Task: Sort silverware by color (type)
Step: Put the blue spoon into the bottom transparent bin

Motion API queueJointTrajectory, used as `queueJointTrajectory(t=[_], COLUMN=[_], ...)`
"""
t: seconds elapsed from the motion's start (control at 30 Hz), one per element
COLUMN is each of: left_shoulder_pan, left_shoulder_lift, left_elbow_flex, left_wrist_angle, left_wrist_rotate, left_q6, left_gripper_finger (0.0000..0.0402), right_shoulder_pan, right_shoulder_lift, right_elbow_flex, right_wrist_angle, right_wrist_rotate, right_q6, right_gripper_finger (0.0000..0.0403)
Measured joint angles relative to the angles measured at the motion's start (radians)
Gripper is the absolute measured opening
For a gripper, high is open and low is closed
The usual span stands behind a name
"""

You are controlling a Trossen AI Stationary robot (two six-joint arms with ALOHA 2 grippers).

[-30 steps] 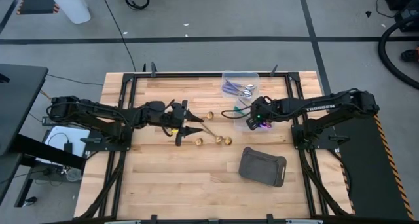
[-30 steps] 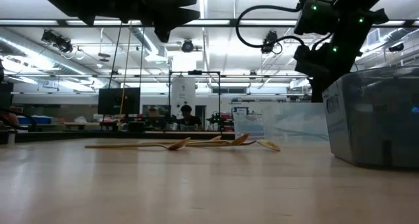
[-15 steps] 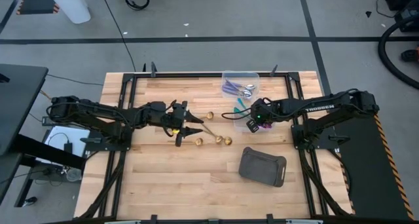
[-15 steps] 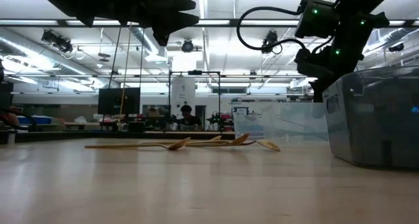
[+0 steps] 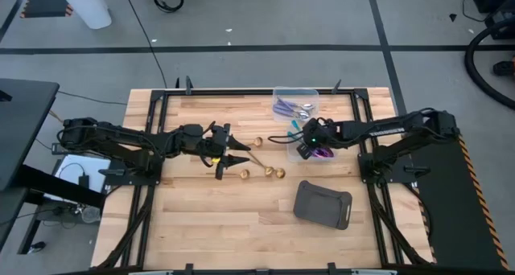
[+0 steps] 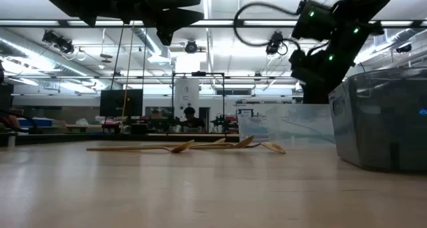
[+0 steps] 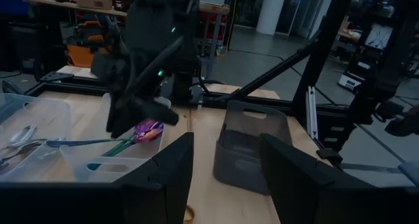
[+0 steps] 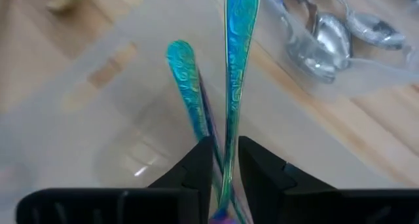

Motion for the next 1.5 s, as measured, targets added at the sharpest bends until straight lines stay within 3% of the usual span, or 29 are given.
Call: queueJointTrajectory(t=[0.3,0.73,1.03,1.17,1.33,1.5], left_shoulder_pan=[0.0,0.0,0.0,0.0,0.0,0.0], left_shoulder_lift=[0.0,0.0,0.0,0.0,0.0,0.0], left_elbow_flex=[0.0,0.0,0.0,0.0,0.0,0.0], left_wrist_angle=[-0.007,-0.071,-0.074,-0.074,-0.074,-0.074], left_wrist_rotate=[0.0,0.0,0.0,0.0,0.0,0.0], left_q6=[-0.019,-0.035,-0.044,-0.04,-0.036,-0.037], left_gripper_finger=[0.0181,0.0181,0.0181,0.0181,0.0181,0.0181], right_shoulder_pan=[-0.09,-0.106,-0.099,-0.097,-0.096,-0.099], right_shoulder_lift=[0.122,0.093,0.092,0.092,0.092,0.092], right_elbow_flex=[0.0,0.007,0.073,0.105,0.124,0.124], right_wrist_angle=[0.107,0.118,0.052,-0.008,-0.042,-0.044], right_wrist_rotate=[-0.074,-0.119,-0.149,-0.183,-0.259,-0.269], right_q6=[-0.028,-0.117,-0.146,-0.214,-0.416,-0.508], right_gripper_finger=[0.012,0.0027,0.0016,0.0016,0.0016,0.0016])
